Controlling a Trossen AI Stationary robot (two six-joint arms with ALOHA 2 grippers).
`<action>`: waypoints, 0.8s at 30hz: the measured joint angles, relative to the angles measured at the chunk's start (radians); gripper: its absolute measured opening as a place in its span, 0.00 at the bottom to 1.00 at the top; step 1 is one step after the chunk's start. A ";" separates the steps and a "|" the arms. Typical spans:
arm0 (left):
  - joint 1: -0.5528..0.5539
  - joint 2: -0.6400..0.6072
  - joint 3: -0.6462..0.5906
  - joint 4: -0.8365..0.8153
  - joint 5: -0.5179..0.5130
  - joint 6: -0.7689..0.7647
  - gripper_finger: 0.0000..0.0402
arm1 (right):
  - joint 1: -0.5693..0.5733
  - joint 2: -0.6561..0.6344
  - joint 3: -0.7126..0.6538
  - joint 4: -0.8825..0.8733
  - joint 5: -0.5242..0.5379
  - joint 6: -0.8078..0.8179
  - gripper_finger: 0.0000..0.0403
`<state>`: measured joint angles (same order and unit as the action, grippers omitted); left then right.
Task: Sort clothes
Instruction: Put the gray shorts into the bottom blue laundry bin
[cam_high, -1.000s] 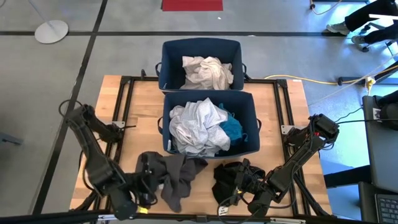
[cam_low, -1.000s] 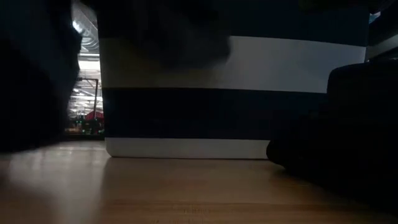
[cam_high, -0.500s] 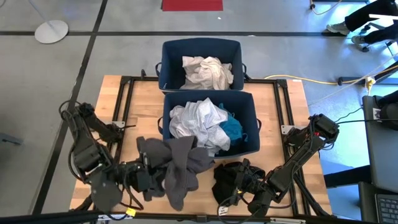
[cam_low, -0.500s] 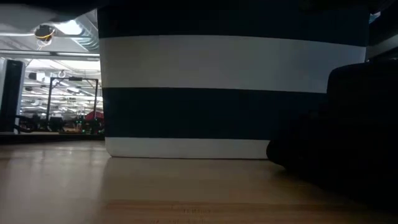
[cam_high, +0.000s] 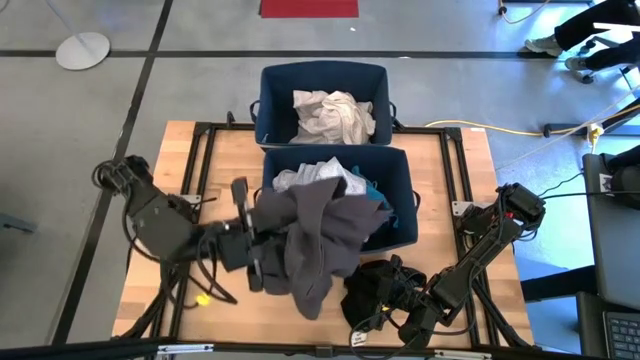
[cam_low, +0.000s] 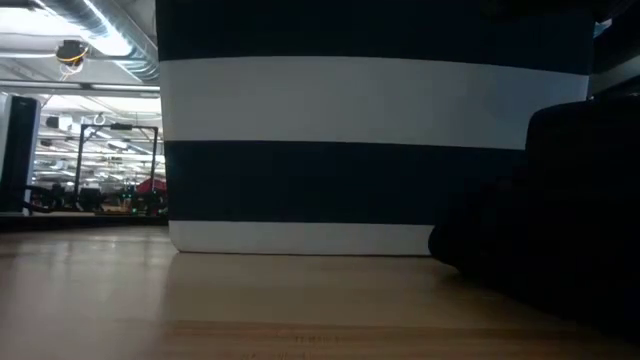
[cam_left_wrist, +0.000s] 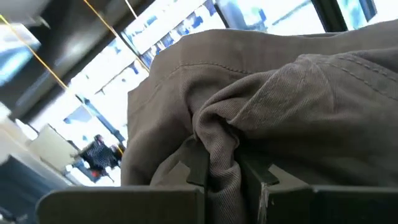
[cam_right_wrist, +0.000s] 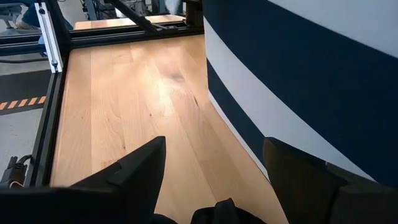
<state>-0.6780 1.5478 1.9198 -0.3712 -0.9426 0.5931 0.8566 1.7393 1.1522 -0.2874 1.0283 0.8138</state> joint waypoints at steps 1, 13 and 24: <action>0.014 -0.004 0.000 0.037 0.016 0.033 0.07 | 0.000 0.000 0.000 0.000 0.000 0.000 0.67; 0.274 -0.020 0.000 0.171 0.238 0.115 0.08 | 0.000 0.000 0.000 -0.002 0.001 -0.002 0.67; 0.451 -0.017 -0.136 -0.154 0.335 -0.242 0.08 | 0.000 0.000 0.000 -0.004 0.002 -0.007 0.67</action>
<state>-0.2269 1.5307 1.7838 -0.5254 -0.6073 0.3511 0.8566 1.7393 1.1522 -0.2916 1.0298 0.8066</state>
